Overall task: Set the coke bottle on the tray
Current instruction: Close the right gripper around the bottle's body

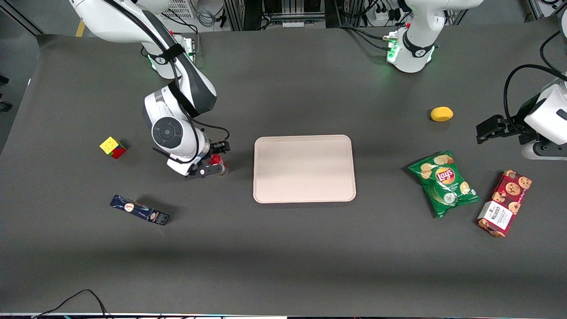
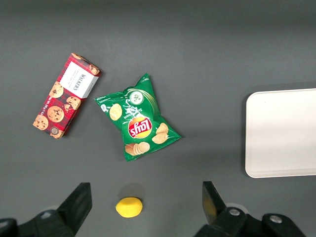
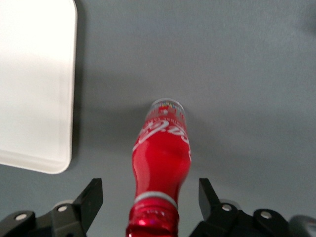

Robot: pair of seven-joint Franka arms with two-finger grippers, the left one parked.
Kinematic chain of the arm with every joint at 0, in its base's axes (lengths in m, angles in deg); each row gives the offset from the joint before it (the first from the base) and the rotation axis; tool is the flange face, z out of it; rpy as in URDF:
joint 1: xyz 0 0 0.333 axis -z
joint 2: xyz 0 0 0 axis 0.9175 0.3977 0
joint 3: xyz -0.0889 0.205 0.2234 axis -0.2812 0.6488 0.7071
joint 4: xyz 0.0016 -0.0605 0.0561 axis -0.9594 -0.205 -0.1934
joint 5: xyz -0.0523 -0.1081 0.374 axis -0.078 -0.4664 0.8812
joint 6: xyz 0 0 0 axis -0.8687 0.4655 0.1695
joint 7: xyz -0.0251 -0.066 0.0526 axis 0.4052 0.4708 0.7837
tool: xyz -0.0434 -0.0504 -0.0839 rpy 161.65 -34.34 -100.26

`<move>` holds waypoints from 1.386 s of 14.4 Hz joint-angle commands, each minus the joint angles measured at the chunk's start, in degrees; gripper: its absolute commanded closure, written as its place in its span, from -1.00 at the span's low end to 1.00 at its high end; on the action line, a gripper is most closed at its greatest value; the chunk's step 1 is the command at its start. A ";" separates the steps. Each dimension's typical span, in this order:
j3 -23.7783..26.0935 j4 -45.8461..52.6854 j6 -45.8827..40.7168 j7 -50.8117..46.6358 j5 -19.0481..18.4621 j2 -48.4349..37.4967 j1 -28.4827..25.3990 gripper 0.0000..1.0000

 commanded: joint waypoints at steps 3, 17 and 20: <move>0.19 -0.33 4.33 -0.84 0.44 0.18 0.11 -0.75; 0.19 -4.55 5.47 -0.93 0.44 -1.31 0.55 0.95; 0.19 -4.37 5.29 -0.93 0.44 -2.19 0.55 1.00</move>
